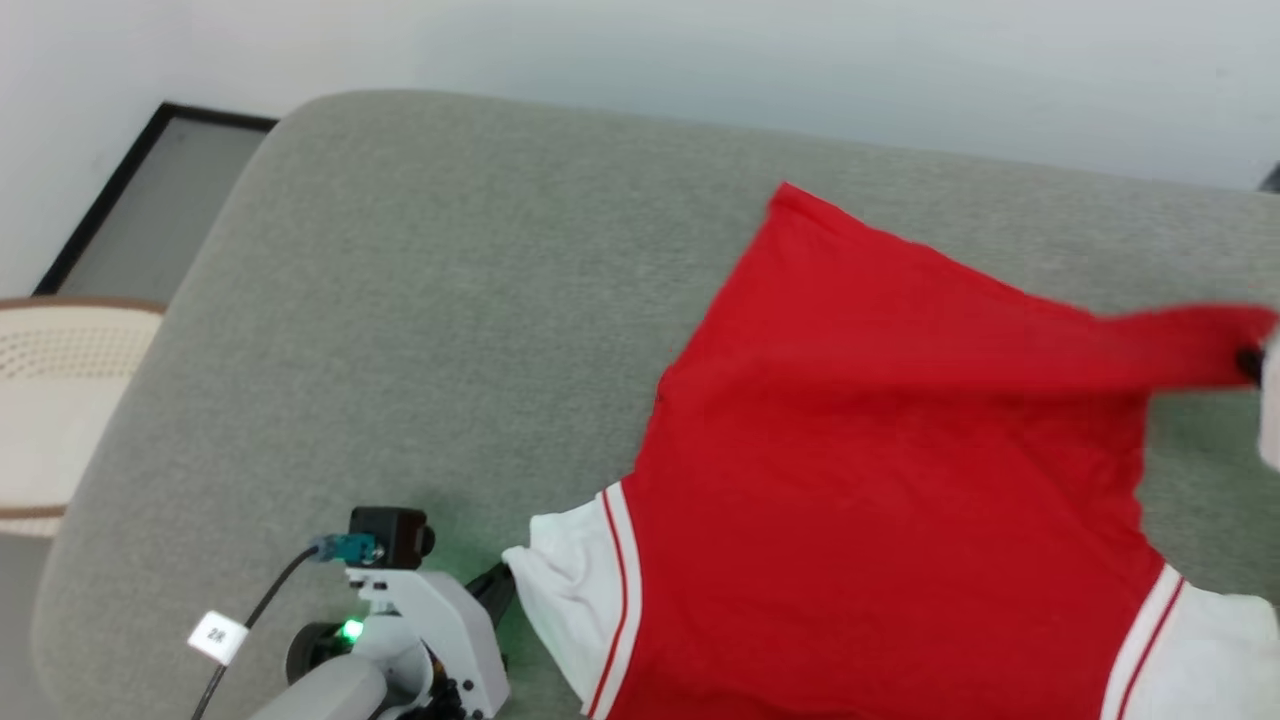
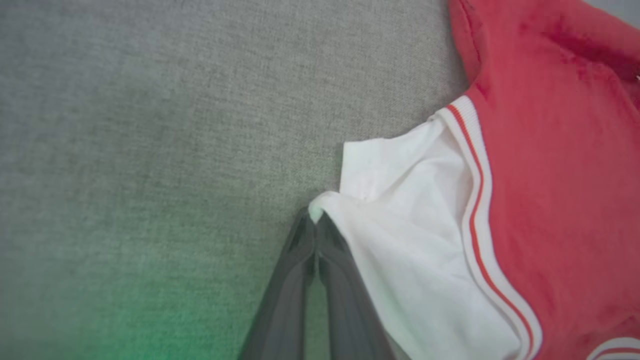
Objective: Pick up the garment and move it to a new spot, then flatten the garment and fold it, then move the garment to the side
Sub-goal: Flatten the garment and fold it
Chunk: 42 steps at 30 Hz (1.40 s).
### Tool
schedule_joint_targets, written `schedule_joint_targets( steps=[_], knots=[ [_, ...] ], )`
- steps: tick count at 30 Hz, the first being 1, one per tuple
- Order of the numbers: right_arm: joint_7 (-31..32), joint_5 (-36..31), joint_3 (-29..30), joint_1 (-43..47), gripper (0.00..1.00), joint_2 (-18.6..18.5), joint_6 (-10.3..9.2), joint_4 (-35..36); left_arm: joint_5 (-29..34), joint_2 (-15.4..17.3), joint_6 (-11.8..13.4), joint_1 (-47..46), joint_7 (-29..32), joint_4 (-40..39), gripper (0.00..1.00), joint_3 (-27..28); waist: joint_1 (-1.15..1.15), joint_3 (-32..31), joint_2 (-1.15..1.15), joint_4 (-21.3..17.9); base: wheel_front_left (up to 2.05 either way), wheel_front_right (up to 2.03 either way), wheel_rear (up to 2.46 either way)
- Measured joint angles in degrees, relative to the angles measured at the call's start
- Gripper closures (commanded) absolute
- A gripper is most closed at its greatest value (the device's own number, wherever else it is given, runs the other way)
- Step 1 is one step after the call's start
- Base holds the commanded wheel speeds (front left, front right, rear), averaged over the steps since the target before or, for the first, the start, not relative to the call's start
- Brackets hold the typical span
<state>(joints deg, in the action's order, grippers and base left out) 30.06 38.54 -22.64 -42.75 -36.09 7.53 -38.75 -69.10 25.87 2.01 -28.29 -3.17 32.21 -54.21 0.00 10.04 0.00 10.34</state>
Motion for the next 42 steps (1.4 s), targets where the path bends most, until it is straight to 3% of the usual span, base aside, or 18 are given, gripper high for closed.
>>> schedule_joint_targets(
  steps=[9, 17, 23, 29, 30, 31, 37, 42],
  knots=[
    [5.20, 2.53, 10.68, 19.59, 1.00, -2.12, 0.00, 11.15, -0.18, 1.29, 1.02, 1.36, -0.37, -1.72, 1.00, 0.35, 0.00, -0.82, 0.00, -2.74, 0.00, 0.00, 0.00],
    [13.12, -0.48, 23.02, 34.33, 1.00, 2.87, 0.00, 23.09, -0.32, 1.47, 1.51, 1.36, -0.37, -2.96, 1.00, 0.42, 0.00, -0.16, 0.00, -3.27, 0.00, 0.00, 0.00],
    [19.12, -4.95, 29.32, 36.88, 1.00, 8.35, -0.01, 26.43, -0.10, 1.46, 1.53, 0.81, -0.29, -3.50, 1.00, 0.36, 0.00, 0.93, 0.00, -3.21, 0.00, 0.00, 0.00],
    [25.97, -8.59, 29.61, 32.36, 1.00, 10.22, -0.01, 22.78, -0.03, 1.22, 1.52, 0.15, 0.13, -3.26, 1.00, 0.30, 0.00, 1.49, 0.00, -3.11, 0.00, 0.00, 0.00],
    [26.61, -9.68, 29.38, 31.64, 0.67, 10.39, -0.01, 21.86, -0.03, 1.11, 1.51, 0.15, 0.14, -3.10, 1.00, 0.26, 0.00, 1.36, 0.00, -3.11, 0.00, 0.00, 0.00],
    [27.37, -10.15, 29.00, 31.01, 0.00, 10.61, -0.02, 21.42, -0.03, 0.97, 1.49, 0.15, 0.15, -2.97, 1.00, 0.20, 0.00, 1.18, 0.00, -3.07, 0.00, 0.00, 0.00],
    [32.89, -10.82, 28.03, 28.87, 0.00, 9.65, -0.02, 21.78, -0.30, 0.43, 1.43, 0.56, 0.13, -2.33, 1.00, 0.08, 0.00, -0.47, 0.00, -2.90, 0.00, 0.00, 0.00],
    [36.52, -10.31, 30.16, 28.76, 0.00, 8.18, -0.01, 30.40, -0.58, 0.40, 1.43, 1.68, 0.04, -2.34, 1.00, -0.12, 0.00, -1.89, 0.00, -2.96, 0.00, 0.00, 0.00]
  ],
)
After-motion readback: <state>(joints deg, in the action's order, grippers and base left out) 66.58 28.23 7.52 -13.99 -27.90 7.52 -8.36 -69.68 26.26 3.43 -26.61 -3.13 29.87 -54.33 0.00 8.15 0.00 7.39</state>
